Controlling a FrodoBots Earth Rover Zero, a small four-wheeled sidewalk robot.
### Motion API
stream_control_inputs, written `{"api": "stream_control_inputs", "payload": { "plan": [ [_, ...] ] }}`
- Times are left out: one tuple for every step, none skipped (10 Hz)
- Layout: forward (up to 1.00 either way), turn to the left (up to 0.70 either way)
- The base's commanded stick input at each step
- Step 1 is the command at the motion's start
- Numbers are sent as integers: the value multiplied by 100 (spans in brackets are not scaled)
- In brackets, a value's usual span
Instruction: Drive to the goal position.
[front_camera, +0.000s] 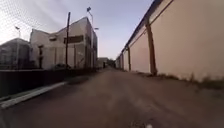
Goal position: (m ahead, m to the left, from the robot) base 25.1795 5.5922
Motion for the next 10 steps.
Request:
{"api": "stream_control_inputs", "payload": {
  "plan": [
    [100,0],
    [100,0],
    [100,0],
    [100,0],
    [100,0],
    [100,0],
    [100,0],
    [100,0],
    [100,0],
    [100,0]
  ]
}}
